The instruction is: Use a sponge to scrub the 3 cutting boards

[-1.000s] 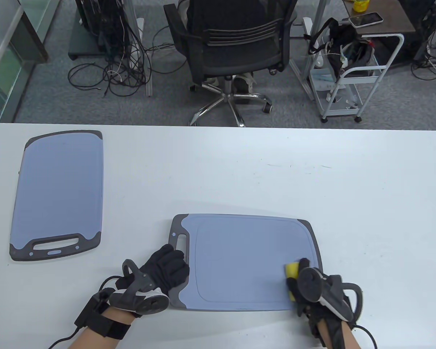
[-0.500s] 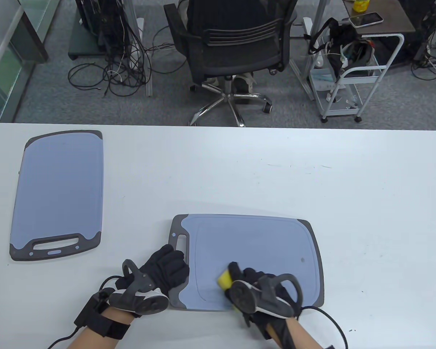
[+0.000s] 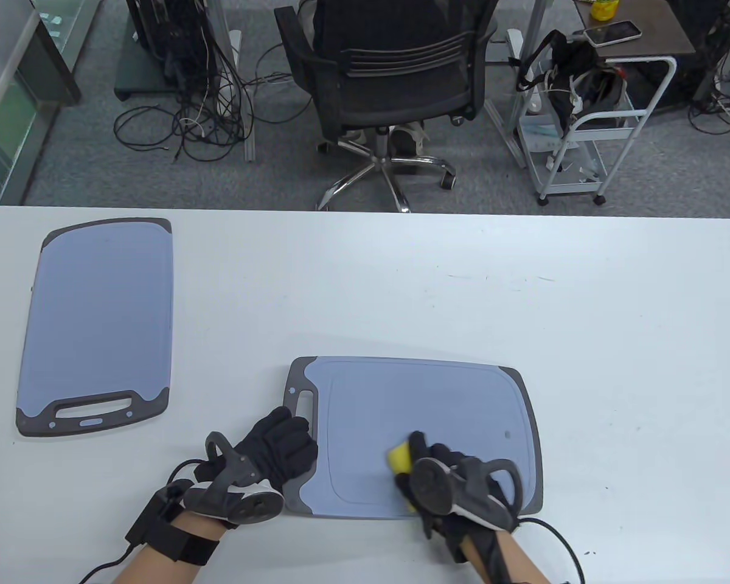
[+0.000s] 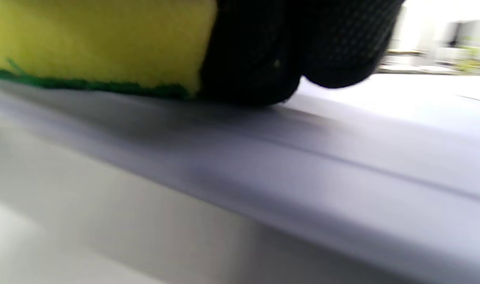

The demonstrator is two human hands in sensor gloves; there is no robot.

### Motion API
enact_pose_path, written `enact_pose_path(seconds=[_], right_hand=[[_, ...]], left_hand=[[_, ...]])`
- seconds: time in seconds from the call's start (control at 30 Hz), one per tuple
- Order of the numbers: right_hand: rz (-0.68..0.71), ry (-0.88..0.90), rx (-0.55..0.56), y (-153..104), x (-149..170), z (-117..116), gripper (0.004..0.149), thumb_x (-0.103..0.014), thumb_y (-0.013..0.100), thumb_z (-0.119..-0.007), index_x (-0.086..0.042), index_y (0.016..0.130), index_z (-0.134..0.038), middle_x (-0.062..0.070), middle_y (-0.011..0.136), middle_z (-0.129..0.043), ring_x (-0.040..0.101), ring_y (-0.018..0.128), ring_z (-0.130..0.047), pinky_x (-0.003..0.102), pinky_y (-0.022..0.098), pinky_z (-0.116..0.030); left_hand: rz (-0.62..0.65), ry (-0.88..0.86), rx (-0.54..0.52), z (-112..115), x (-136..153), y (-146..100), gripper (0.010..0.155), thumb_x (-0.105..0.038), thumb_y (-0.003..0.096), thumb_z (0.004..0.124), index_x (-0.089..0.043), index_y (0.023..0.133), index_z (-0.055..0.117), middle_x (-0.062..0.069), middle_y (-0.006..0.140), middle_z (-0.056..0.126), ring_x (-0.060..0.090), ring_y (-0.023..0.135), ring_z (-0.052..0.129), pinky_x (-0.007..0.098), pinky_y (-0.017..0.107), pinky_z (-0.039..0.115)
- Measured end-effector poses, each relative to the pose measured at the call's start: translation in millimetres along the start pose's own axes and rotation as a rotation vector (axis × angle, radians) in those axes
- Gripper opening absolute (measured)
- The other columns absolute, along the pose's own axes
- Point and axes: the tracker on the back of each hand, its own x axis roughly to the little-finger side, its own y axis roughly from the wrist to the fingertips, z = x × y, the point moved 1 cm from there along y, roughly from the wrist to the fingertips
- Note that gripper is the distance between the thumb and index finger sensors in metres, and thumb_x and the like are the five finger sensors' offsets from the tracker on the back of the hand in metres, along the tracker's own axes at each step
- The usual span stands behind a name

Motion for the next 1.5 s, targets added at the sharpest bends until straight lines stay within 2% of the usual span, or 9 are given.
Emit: enact_pose_path(seconds=[0.1, 0.2, 0.5, 0.6, 0.73, 0.97, 1.07, 1.23, 1.5], right_hand=[[0.151, -0.044, 0.03, 10.2, -53.0, 5.4, 0.073, -0.06, 0.047, -0.069, -0.015, 0.104, -0.063, 0.007, 0.071, -0.086, 0.013, 0.044, -0.093, 0.037, 0.04, -0.084], [0.144, -0.053, 0.021, 9.8, -50.8, 5.9, 0.072, -0.061, 0.047, -0.068, -0.019, 0.105, -0.061, 0.004, 0.072, -0.085, 0.011, 0.045, -0.092, 0.036, 0.041, -0.084], [-0.486, 0.047, -0.053, -67.5, 152.4, -20.0, 0.071, -0.058, 0.047, -0.072, -0.017, 0.104, -0.063, 0.008, 0.072, -0.086, 0.017, 0.045, -0.094, 0.04, 0.04, -0.083], [-0.595, 0.076, -0.085, -83.9, 184.0, -23.5, 0.071, -0.057, 0.047, -0.072, -0.016, 0.104, -0.063, 0.009, 0.073, -0.086, 0.017, 0.045, -0.094, 0.04, 0.04, -0.083], [-0.422, 0.039, -0.043, -55.4, 136.8, -17.0, 0.072, -0.056, 0.048, -0.072, -0.011, 0.103, -0.064, 0.01, 0.071, -0.086, 0.017, 0.044, -0.094, 0.04, 0.039, -0.083], [0.133, -0.035, 0.016, 12.7, -46.0, 5.7, 0.073, -0.06, 0.047, -0.069, -0.015, 0.104, -0.062, 0.007, 0.071, -0.085, 0.013, 0.044, -0.093, 0.038, 0.04, -0.083], [0.173, -0.074, 0.033, 18.4, -65.2, 9.0, 0.073, -0.06, 0.047, -0.069, -0.012, 0.103, -0.064, 0.006, 0.07, -0.086, 0.013, 0.044, -0.094, 0.037, 0.04, -0.084], [-0.025, -0.018, -0.013, -3.6, 10.0, -0.2, 0.072, -0.06, 0.047, -0.07, -0.019, 0.104, -0.062, 0.005, 0.072, -0.085, 0.014, 0.045, -0.093, 0.038, 0.041, -0.083], [-0.591, 0.051, -0.062, -88.5, 175.6, -24.1, 0.071, -0.056, 0.048, -0.072, -0.013, 0.104, -0.064, 0.009, 0.072, -0.086, 0.018, 0.044, -0.094, 0.041, 0.039, -0.083]], left_hand=[[0.003, 0.001, -0.003, -0.1, -0.1, 0.0, 0.043, -0.036, 0.0576, 0.082, -0.029, 0.093, 0.058, -0.005, 0.095, 0.071, 0.023, 0.102, 0.07, 0.056, 0.078, 0.054], [0.003, -0.001, -0.004, -0.2, -0.1, 0.0, 0.043, -0.036, 0.0576, 0.082, -0.029, 0.093, 0.058, -0.005, 0.095, 0.071, 0.023, 0.102, 0.07, 0.056, 0.078, 0.054], [0.001, -0.003, 0.001, 0.5, -0.1, 0.4, 0.043, -0.036, 0.0579, 0.082, -0.029, 0.093, 0.057, -0.004, 0.096, 0.071, 0.024, 0.102, 0.069, 0.056, 0.078, 0.053], [0.001, -0.004, 0.001, 0.6, -0.1, 0.4, 0.043, -0.036, 0.0581, 0.081, -0.029, 0.093, 0.057, -0.005, 0.096, 0.07, 0.024, 0.102, 0.069, 0.056, 0.078, 0.053], [0.001, -0.004, 0.003, 0.8, -0.1, 0.5, 0.043, -0.035, 0.058, 0.081, -0.029, 0.093, 0.057, -0.004, 0.096, 0.07, 0.024, 0.102, 0.069, 0.056, 0.078, 0.053], [0.001, 0.0, 0.003, 0.9, -0.1, 0.5, 0.043, -0.036, 0.0576, 0.082, -0.029, 0.093, 0.058, -0.005, 0.095, 0.071, 0.023, 0.102, 0.069, 0.056, 0.078, 0.054], [0.001, 0.0, 0.002, 1.0, -0.1, 0.4, 0.042, -0.036, 0.0575, 0.082, -0.027, 0.092, 0.059, -0.004, 0.096, 0.071, 0.024, 0.102, 0.069, 0.056, 0.078, 0.054], [0.004, -0.002, 0.0, 0.8, -0.2, 0.3, 0.043, -0.036, 0.0577, 0.082, -0.029, 0.093, 0.058, -0.004, 0.095, 0.071, 0.023, 0.102, 0.069, 0.056, 0.078, 0.054], [0.001, -0.004, 0.005, 1.0, -0.1, 0.8, 0.043, -0.036, 0.058, 0.081, -0.029, 0.093, 0.057, -0.004, 0.096, 0.07, 0.024, 0.102, 0.068, 0.056, 0.078, 0.053]])
